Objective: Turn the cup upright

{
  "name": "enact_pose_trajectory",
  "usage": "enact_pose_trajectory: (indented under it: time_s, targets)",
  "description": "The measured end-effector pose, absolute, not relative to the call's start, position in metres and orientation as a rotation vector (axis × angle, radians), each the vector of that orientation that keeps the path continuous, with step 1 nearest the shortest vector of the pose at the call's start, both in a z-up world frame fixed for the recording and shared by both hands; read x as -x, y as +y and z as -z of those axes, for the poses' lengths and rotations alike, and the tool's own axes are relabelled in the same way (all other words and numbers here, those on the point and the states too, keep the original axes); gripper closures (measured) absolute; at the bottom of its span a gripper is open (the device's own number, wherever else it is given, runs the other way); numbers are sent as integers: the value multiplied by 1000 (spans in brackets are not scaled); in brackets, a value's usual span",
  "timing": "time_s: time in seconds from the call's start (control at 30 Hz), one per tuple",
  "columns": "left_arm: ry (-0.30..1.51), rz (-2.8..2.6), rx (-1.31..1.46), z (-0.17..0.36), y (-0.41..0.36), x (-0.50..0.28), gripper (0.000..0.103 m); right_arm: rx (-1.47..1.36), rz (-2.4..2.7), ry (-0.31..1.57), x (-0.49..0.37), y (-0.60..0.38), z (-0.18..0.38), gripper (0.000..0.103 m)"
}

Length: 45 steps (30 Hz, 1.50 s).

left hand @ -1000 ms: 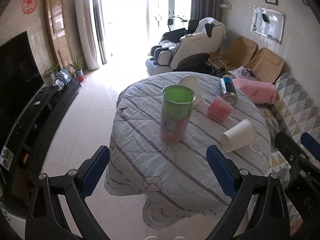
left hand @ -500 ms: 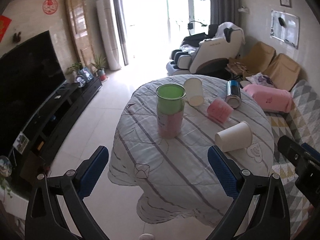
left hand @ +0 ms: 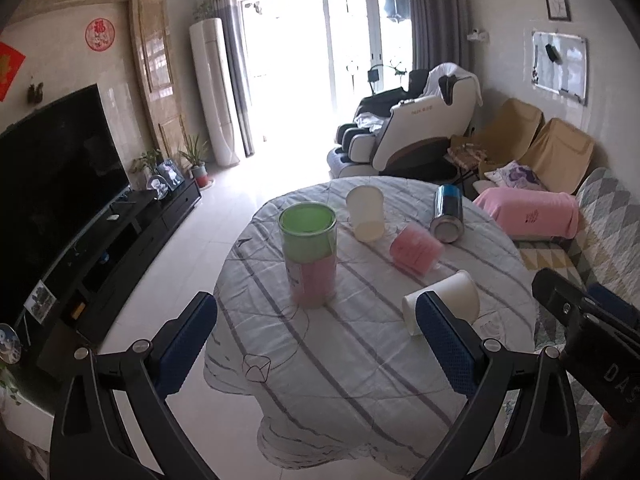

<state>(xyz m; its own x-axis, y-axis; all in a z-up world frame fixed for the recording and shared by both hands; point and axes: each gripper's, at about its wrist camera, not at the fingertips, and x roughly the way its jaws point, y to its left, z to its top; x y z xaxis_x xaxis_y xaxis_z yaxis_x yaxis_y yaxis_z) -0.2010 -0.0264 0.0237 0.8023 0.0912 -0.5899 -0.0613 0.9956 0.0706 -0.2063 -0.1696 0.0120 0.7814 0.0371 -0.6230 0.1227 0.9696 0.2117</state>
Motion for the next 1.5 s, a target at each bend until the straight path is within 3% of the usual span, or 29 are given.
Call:
enact_pose_trajectory:
  time_s: [0.4, 1.03, 1.5]
  targets:
    - [478, -62, -15, -66, -26, 222, 0, -124, 110, 405, 230, -159, -66, 22]
    - [520, -76, 52, -62, -9, 229, 0, -33, 97, 333, 241, -147, -68, 20]
    - [594, -69, 58, -43, -2, 214, 0, 3, 104, 386, 232, -145, -51, 20]
